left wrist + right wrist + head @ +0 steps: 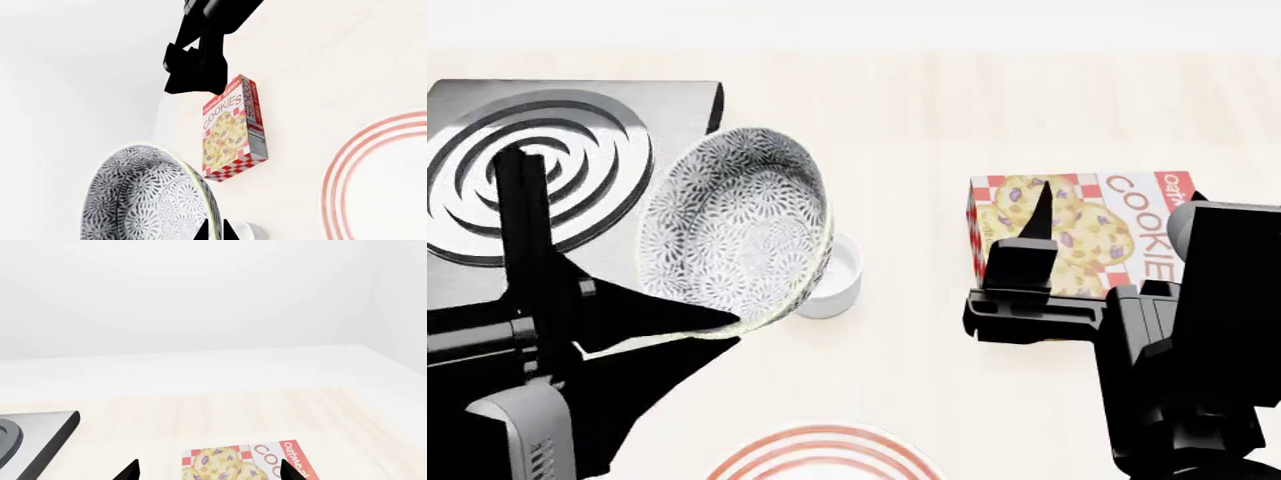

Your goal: Pick the akita bowl on the stove and place it on the plate.

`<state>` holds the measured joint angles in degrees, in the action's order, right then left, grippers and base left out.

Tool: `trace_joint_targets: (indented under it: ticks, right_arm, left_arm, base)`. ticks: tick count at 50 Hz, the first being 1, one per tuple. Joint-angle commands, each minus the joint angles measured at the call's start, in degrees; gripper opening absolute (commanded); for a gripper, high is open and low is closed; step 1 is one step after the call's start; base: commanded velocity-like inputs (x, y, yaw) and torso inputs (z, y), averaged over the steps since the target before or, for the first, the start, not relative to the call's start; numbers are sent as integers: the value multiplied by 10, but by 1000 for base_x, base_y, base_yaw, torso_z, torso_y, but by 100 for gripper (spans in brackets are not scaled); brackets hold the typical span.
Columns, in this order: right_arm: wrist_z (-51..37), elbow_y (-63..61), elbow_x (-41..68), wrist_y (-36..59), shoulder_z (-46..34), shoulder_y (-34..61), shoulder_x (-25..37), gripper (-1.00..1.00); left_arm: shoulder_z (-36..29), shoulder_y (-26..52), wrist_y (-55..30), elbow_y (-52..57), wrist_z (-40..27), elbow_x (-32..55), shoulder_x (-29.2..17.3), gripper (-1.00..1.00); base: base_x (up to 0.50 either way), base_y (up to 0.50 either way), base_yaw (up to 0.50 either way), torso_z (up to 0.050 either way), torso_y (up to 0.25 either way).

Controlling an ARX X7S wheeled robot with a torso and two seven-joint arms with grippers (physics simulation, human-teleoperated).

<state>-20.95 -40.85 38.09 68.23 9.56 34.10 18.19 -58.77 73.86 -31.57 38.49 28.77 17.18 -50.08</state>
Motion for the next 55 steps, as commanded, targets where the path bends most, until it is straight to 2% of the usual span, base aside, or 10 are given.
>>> trace_joint_targets:
  ticks: [1, 15, 25, 55]
  right_arm:
    - [-2, 1, 3, -3, -1, -1, 2, 100]
    - [-3, 6, 3, -14, -6, -5, 6, 100]
    - [-6, 6, 7, -13, -6, -3, 8, 100]
    - [-18, 2, 22, -8, -5, -1, 11, 100]
  left_arm:
    - [-26, 7, 17, 33, 52, -14, -30, -100]
    - [-68, 36, -2, 76, 134, -31, -47, -100]
    - [-78, 53, -23, 89, 160, -30, -35, -100]
    - [-139, 15, -33, 83, 128, -88, 17, -100]
  base:
    - [0, 0, 0, 0, 0]
    - [0, 0, 0, 0, 1]
    - [0, 0, 0, 0, 0]
    - [0, 0, 0, 0, 0]
